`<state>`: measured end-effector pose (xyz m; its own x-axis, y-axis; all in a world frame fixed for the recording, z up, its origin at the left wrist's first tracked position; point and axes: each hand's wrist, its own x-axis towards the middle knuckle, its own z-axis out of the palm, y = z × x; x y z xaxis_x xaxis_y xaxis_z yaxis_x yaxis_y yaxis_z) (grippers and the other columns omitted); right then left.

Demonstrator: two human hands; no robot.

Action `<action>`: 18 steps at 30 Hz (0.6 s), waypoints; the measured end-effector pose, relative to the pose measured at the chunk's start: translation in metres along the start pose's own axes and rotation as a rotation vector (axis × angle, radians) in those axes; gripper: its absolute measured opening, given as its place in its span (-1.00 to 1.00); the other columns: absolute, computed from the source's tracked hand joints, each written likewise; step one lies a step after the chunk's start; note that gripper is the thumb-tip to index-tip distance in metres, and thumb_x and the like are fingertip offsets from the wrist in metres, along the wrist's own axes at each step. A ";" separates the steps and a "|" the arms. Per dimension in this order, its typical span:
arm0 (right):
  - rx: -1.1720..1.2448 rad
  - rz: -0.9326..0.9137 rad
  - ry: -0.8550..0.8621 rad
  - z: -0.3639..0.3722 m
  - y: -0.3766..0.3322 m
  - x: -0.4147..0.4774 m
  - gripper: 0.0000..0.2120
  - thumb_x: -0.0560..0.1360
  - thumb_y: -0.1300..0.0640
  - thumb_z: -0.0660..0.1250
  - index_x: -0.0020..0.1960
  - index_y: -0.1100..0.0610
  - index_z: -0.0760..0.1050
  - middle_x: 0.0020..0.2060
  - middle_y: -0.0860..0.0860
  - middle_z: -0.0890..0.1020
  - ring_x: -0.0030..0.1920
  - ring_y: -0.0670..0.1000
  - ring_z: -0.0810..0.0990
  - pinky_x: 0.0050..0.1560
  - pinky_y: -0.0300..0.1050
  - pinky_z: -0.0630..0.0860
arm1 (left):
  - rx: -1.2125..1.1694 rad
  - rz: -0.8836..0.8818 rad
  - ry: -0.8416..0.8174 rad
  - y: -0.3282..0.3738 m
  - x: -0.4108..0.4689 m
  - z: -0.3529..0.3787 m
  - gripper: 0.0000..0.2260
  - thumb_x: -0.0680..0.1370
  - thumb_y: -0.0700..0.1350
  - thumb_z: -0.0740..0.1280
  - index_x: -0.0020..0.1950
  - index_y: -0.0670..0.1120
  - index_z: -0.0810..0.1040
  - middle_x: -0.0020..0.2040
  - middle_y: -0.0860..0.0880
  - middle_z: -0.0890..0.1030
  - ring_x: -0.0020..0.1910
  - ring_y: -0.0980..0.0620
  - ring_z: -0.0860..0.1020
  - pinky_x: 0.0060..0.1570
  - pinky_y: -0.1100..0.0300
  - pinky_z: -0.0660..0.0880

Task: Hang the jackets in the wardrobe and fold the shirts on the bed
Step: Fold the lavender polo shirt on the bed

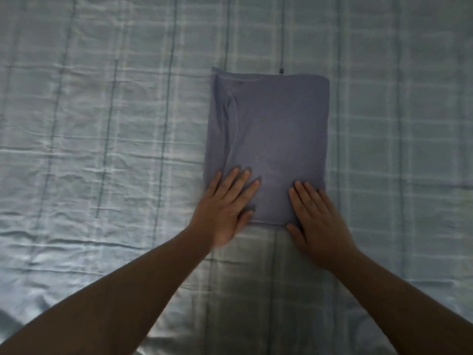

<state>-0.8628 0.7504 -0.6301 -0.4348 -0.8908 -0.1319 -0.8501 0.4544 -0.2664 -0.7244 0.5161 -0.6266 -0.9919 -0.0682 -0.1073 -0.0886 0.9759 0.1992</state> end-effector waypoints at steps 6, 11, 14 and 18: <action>-0.077 -0.065 -0.147 -0.016 0.005 0.001 -0.29 0.53 -0.07 0.25 0.57 0.22 0.15 0.55 0.21 0.18 0.55 0.23 0.16 0.49 0.23 0.18 | 0.079 0.139 -0.160 -0.014 -0.008 -0.016 -0.21 0.54 0.31 0.22 0.63 -0.04 0.03 0.63 -0.11 0.01 0.61 -0.17 -0.04 0.51 -0.21 0.09; -0.128 -0.068 -0.161 -0.028 0.008 0.004 -0.40 0.48 0.21 0.02 0.52 0.24 0.28 0.49 0.23 0.32 0.45 0.26 0.35 0.45 0.13 0.21 | 0.188 0.172 -0.241 -0.017 -0.009 -0.022 -0.23 0.52 -0.07 0.25 0.63 -0.17 -0.08 0.63 -0.19 -0.05 0.59 -0.26 -0.10 0.52 -0.19 0.07; -0.156 -0.072 -0.143 -0.038 0.008 0.003 -0.41 0.46 0.22 0.00 0.47 0.29 0.35 0.43 0.26 0.40 0.40 0.26 0.43 0.43 0.08 0.18 | 0.172 0.138 -0.176 -0.010 -0.013 -0.025 -0.32 0.50 -0.28 0.14 0.61 -0.21 0.01 0.61 -0.25 0.06 0.58 -0.29 0.00 0.51 -0.18 0.13; -0.146 -0.101 -0.129 -0.050 0.001 -0.024 -0.41 0.47 0.28 -0.06 0.47 0.32 0.33 0.45 0.27 0.38 0.44 0.25 0.38 0.42 0.14 0.28 | 0.116 0.131 -0.194 0.011 -0.030 -0.035 -0.35 0.48 -0.29 0.08 0.59 -0.25 0.04 0.57 -0.31 0.14 0.56 -0.34 0.08 0.48 -0.22 0.19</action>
<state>-0.8684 0.7725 -0.5800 -0.3119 -0.9205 -0.2352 -0.9253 0.3506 -0.1449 -0.6989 0.5221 -0.5869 -0.9571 0.0908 -0.2751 0.0619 0.9918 0.1120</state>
